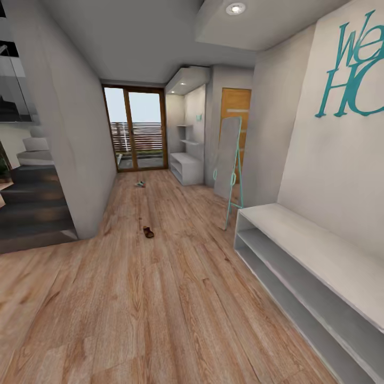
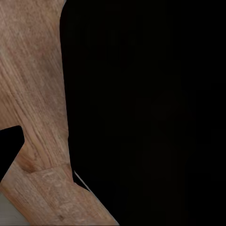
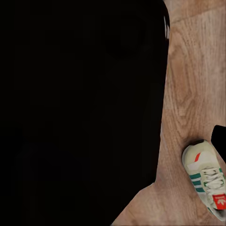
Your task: Pick up the two gym shoes and the two sandals from the corridor floor and place them onto the hallstand (shoe rack) in the corridor, making sure they are on the rack and not on the floor. Arrange them so the two gym shoes are next to each other and the two sandals are next to each other.
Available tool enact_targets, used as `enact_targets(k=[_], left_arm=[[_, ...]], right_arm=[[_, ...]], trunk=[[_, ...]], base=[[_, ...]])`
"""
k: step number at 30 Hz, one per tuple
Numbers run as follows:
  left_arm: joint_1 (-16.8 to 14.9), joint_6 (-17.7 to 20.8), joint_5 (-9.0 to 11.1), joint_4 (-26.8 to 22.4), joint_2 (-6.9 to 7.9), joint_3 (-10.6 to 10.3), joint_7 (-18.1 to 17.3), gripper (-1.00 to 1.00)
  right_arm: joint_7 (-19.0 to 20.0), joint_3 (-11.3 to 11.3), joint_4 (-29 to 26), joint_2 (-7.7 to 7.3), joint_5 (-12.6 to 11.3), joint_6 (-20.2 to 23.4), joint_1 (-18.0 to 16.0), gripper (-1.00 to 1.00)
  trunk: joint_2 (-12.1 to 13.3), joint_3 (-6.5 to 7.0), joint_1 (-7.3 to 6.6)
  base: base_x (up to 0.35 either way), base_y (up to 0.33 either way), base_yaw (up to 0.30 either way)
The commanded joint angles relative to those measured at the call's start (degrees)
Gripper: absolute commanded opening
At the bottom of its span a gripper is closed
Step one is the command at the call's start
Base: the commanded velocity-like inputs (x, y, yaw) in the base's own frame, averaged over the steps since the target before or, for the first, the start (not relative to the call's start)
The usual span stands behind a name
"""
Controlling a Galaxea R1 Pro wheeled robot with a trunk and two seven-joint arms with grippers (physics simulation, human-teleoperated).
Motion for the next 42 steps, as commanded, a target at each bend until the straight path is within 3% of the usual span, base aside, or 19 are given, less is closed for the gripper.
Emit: enact_targets(k=[1, 5, 8, 18, 30, 42], left_arm=[[-0.26, 0.33, 0.33, -0.33, -0.33, 0.09, -0.33, 1.0], [-0.22, 1.21, 0.61, -1.62, -0.57, 0.19, -0.4, 1.0], [-0.26, 1.13, 0.6, -2.58, -0.08, 0.4, -0.33, 1.0], [-0.47, 0.9, 0.53, -5.8, 1.09, 0.52, 0.36, 1.0], [-0.59, 0.88, 0.6, -9.67, 1.3, 0.51, 0.46, 1.0], [-3.62, 0.28, 0.55, -13.56, 1.26, 0.36, 0.29, 1.0]], right_arm=[[-0.17, 0.11, -0.33, 0.33, 0.23, 0.33, -0.34, 1.0], [-0.17, 0.32, -1.54, 0.83, 0.26, 0.13, -1.66, 1.0], [-0.18, 0.43, -2.52, 0.26, 0.26, -0.68, -2.54, 1.0], [-0.26, 0.22, -5.76, -0.82, 0.23, -2.59, -2.79, 1.0], [-0.26, 0.33, -9.25, -1.08, 0.28, -6.43, -2.84, 1.0], [0.27, 0.35, -13.13, -2.47, 0.27, -10.28, -2.9, 1.0]], trunk=[[-0.02, -0.03, 0.0], [-0.02, -0.03, 0.0], [-0.02, -0.03, 0.0], [-0.02, -0.03, 0.0], [-0.02, -0.03, 0.0], [-0.02, -0.03, 0.0]], base=[[0.0, 0.0, 0.0], [0.0, 0.0, 0.0], [0.0, 0.0, 0.0], [0.0, 0.0, 0.0], [0.0, 0.0, 0.0], [0.0, 0.0, 0.0]])
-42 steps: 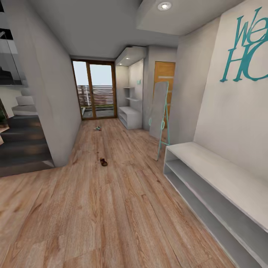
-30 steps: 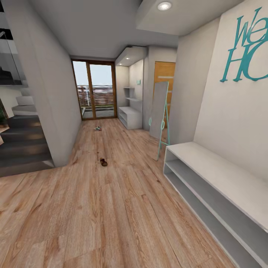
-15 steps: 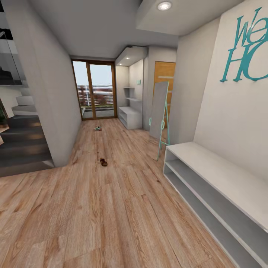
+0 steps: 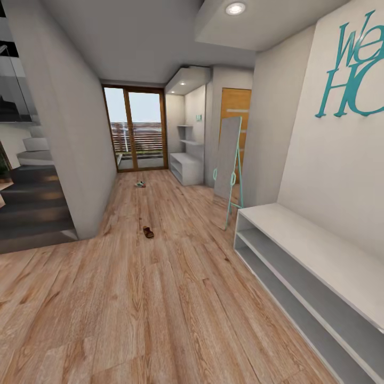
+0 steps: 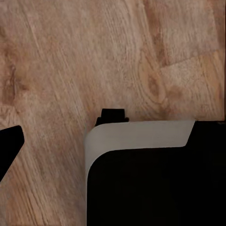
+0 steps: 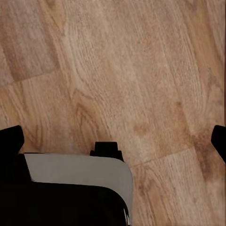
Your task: Pick up the two gym shoes and the two sandals from the corridor floor and place them onto the hallstand (shoe rack) in the corridor, making sure they are on the rack and not on the floor. Arrange them so the two gym shoes are next to each other and the two sandals are next to each other.
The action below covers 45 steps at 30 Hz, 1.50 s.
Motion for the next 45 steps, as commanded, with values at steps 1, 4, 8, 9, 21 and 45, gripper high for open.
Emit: enact_targets(k=[1, 4, 8, 9, 21, 45], left_arm=[[-0.32, -0.31, 0.05, -0.36, -0.01, 0.01, 0.0, 1.0], [-1.17, -1.27, 0.04, -1.34, -0.04, -0.01, -0.01, 1.0], [-1.74, -2.55, 0.12, -2.63, 0.0, 0.11, -0.24, 1.0], [-1.81, -2.88, 0.12, -2.96, -0.01, 0.16, -0.31, 1.0], [-1.18, -14.7, 0.11, -12.27, 1.01, 1.96, 0.21, 1.0], [-1.24, -15.3, -0.59, -9.78, 1.06, 4.98, -0.83, 1.0]], right_arm=[[0.03, 0.01, -0.29, -0.08, 0.02, -0.52, -0.03, 1.0], [-0.19, -0.02, -1.26, -0.2, 0.02, -1.48, -0.03, 1.0], [-0.37, -0.04, -2.55, -0.24, 0.07, -2.77, -0.09, 1.0], [-0.4, -0.04, -2.87, -0.24, 0.08, -3.09, -0.09, 1.0], [-0.35, 0.11, -16.93, -0.45, 0.5, -6.55, -0.12, 1.0], [-0.42, 0.21, -16.47, -0.73, 0.81, -9.35, -0.12, 1.0]], trunk=[[-0.03, -0.06, 0.0], [-0.03, -0.06, 0.0], [-0.03, -0.06, 0.0], [-0.03, -0.06, 0.0], [-0.03, -0.06, 0.0], [-0.03, -0.66, 0.0]], base=[[0.0, 0.0, 0.0], [0.0, 0.0, 0.0], [0.0, 0.0, 0.0], [0.0, 0.0, 0.0], [0.209, 0.098, 0.0], [0.291, 0.16, 0.043]])
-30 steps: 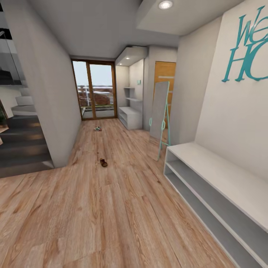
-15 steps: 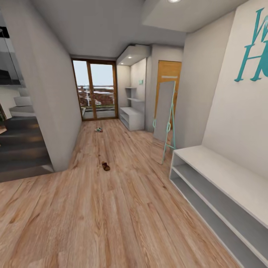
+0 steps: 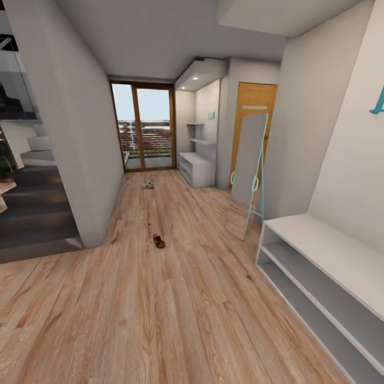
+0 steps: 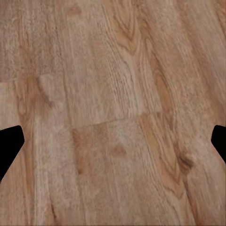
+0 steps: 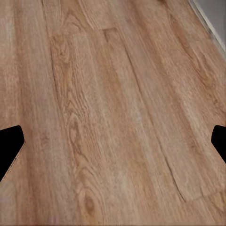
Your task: Pick up the two gym shoes and the two sandals from the corridor floor and place them onto the hallstand (shoe rack) in the corridor, making sure they are on the rack and not on the floor. Arrange them so the two gym shoes are next to each other and the two sandals are next to each other.
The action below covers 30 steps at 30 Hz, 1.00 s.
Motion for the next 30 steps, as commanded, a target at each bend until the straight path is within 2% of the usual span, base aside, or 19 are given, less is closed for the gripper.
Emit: enact_targets(k=[1, 16, 30], left_arm=[[-0.05, -0.18, -0.07, 0.13, -0.09, -0.02, -0.08, 1.0], [-0.05, -0.19, -0.09, 0.16, 0.11, -0.01, -0.04, 1.0], [-0.05, -0.19, -0.09, 0.16, 0.12, 0.0, -0.07, 1.0]], right_arm=[[-0.05, 0.05, 0.03, 0.06, 0.1, -0.16, -0.03, 1.0], [-0.09, 0.02, 0.03, 0.18, 0.03, -0.24, -0.02, 1.0], [-0.03, 0.04, 0.03, 0.18, 0.01, -0.24, -0.03, 1.0]], trunk=[[-0.03, -0.13, 0.03], [-0.03, -1.18, 0.03], [-0.03, -1.4, 0.03]], base=[[0.304, 0.012, 0.154], [0.317, 0.003, 0.154], [0.335, 0.0, 0.034]])
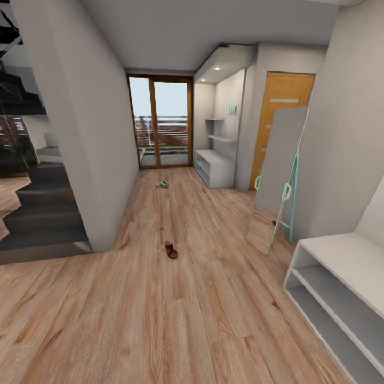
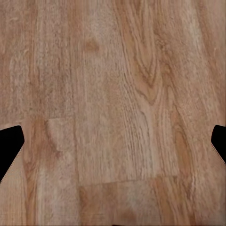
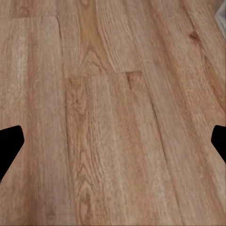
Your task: Pick up the two gym shoes and the two sandals from the corridor floor and place them onto the hallstand (shoe rack) in the corridor, making sure they are on the rack and not on the floor. Arrange them so the two gym shoes are next to each other and the two sandals are next to each other.
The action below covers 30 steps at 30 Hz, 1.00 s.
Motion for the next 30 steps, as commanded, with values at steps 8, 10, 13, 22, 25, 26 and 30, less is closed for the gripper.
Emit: enact_targets(k=[8, 10, 13, 22, 25, 26, 30], left_arm=[[-0.04, -0.18, -0.08, 0.12, -0.02, 0.14, -0.08, 1.0], [-0.04, -0.18, -0.1, 0.12, -0.02, 0.14, -0.08, 1.0], [-0.04, -0.18, -0.1, 0.13, -0.02, 0.14, -0.08, 1.0], [-0.04, -0.18, -0.11, 0.13, -0.02, 0.14, -0.07, 1.0], [-0.04, -0.18, -0.11, 0.13, -0.02, 0.14, -0.07, 1.0], [-0.04, -0.18, -0.11, 0.13, -0.02, 0.14, -0.08, 1.0], [-0.04, -0.18, -0.11, 0.11, -0.02, 0.14, -0.05, 1.0]], right_arm=[[-0.01, 0.06, 0.03, -0.01, 0.09, -0.17, -0.03, 1.0], [-0.01, 0.08, 0.03, -0.02, 0.09, -0.21, -0.03, 1.0], [-0.01, 0.08, 0.03, -0.02, 0.09, -0.23, -0.03, 1.0], [-0.01, 0.06, 0.03, -0.02, 0.13, -0.25, -0.01, 1.0], [-0.01, 0.06, 0.03, -0.02, 0.15, -0.25, -0.02, 1.0], [-0.01, 0.06, 0.03, -0.02, 0.16, -0.25, -0.03, 1.0], [-0.01, 0.12, 0.03, -0.02, 0.17, -0.26, -0.03, 1.0]], trunk=[[-0.02, -0.06, 0.03], [-0.02, -0.06, 0.03], [-0.02, -0.06, 0.03], [-0.02, -0.06, 0.03], [-0.02, -0.06, 0.03], [-0.02, -0.06, 0.03], [-0.02, -0.06, 0.03]], base=[[0.336, 0.0, 0.001], [0.337, 0.0, 0.0], [0.337, 0.0, 0.0], [0.338, 0.0, 0.0], [0.338, 0.0, 0.0], [0.338, 0.0, 0.0], [0.338, 0.0, 0.0]])
